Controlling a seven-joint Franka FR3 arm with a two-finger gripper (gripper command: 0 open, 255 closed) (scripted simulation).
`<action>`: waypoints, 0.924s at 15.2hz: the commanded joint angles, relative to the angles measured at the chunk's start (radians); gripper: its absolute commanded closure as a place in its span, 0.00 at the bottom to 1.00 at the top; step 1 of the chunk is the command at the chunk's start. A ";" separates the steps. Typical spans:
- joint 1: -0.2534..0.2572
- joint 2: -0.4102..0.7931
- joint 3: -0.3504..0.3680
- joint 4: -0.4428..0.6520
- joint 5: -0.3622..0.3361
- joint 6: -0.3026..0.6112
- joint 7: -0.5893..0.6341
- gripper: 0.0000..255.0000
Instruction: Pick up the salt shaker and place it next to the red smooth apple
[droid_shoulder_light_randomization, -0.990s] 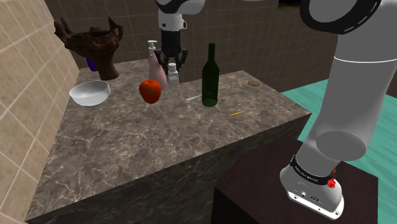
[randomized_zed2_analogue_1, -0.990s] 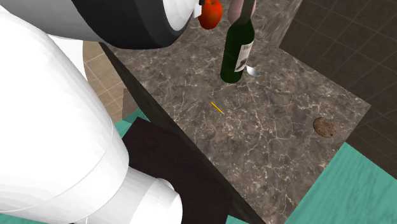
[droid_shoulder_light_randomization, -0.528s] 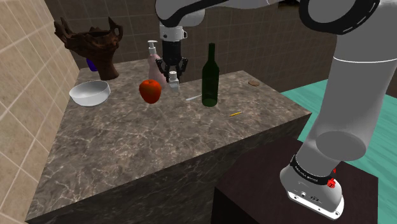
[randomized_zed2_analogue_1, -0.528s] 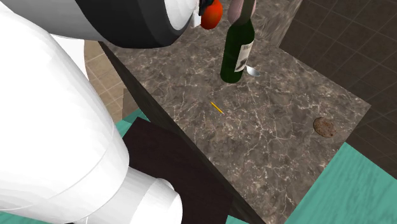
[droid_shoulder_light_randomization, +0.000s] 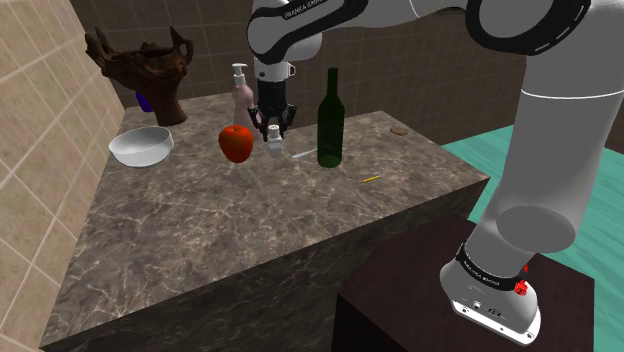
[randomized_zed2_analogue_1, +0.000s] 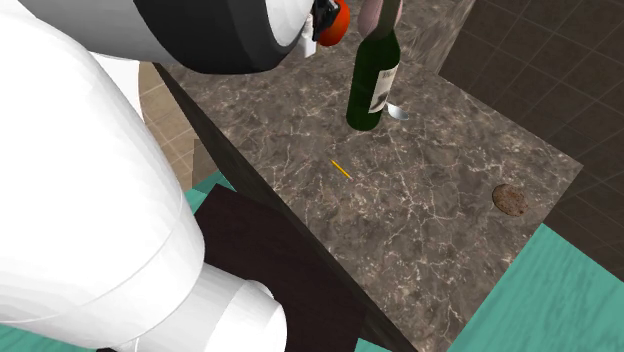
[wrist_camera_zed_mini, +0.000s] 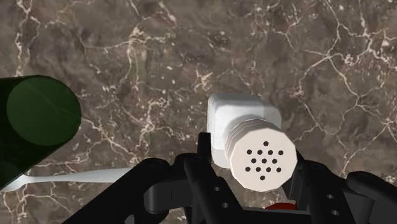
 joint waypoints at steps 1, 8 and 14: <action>0.001 0.009 0.000 -0.021 0.001 0.030 -0.003 1.00; 0.002 0.039 0.001 -0.075 0.003 0.114 -0.013 1.00; 0.003 0.072 0.001 -0.112 0.005 0.183 -0.021 1.00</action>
